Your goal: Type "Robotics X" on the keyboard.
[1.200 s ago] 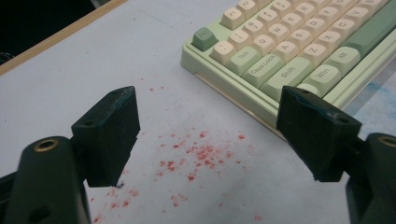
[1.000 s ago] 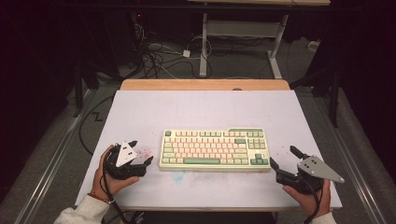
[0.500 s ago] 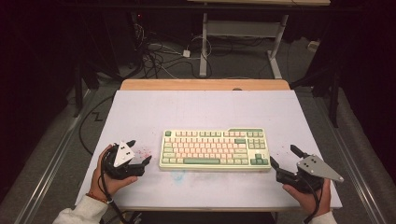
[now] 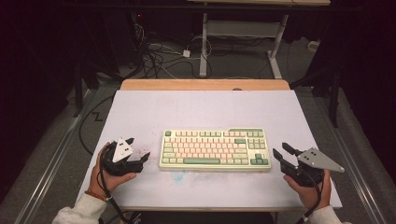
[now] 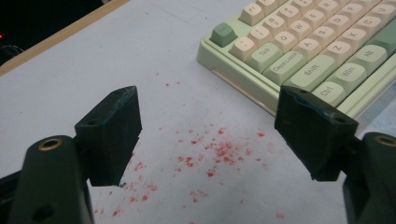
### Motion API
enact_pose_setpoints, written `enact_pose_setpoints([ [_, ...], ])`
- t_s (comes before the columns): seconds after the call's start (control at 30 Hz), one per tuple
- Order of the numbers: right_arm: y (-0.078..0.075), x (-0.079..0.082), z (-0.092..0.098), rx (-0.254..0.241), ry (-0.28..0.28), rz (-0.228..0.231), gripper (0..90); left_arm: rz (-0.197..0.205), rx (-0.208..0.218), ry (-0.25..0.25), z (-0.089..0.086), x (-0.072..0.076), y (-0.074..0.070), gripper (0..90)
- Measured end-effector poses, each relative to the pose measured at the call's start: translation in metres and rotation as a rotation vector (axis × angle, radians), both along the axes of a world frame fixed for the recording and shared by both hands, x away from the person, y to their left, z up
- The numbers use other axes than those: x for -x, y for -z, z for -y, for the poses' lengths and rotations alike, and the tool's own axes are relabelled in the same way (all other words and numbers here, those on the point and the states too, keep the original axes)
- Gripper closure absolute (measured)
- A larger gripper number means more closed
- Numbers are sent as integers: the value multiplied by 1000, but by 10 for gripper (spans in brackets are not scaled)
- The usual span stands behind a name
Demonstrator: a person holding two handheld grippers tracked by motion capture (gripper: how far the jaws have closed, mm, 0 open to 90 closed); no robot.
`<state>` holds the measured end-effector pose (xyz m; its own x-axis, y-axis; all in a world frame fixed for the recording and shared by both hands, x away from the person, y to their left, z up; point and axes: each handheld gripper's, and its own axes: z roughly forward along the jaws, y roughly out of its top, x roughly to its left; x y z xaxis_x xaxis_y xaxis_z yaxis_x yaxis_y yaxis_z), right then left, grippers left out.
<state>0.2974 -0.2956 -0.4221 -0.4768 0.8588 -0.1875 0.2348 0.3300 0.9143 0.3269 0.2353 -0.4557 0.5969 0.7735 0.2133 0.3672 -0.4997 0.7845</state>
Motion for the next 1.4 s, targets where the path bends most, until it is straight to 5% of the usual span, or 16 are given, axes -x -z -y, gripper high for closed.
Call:
enact_pose_setpoints([
  [0.23,-10,-13,-8,-3,-72,-41,894,-9,24,1,2,-8,-6,217],
  [0.47,-13,-29,-37,58,-160,-98,900,-31,39,22,8,-16,-11,217],
  [0.73,-1,-47,-66,136,-236,-185,900,-41,39,51,18,-22,-16,234],
  [1.0,18,-59,-77,187,-255,-271,900,-54,43,88,30,-25,-20,281],
  [1.4,31,-63,-80,210,-262,-315,900,-64,33,130,41,-27,-20,284],
])
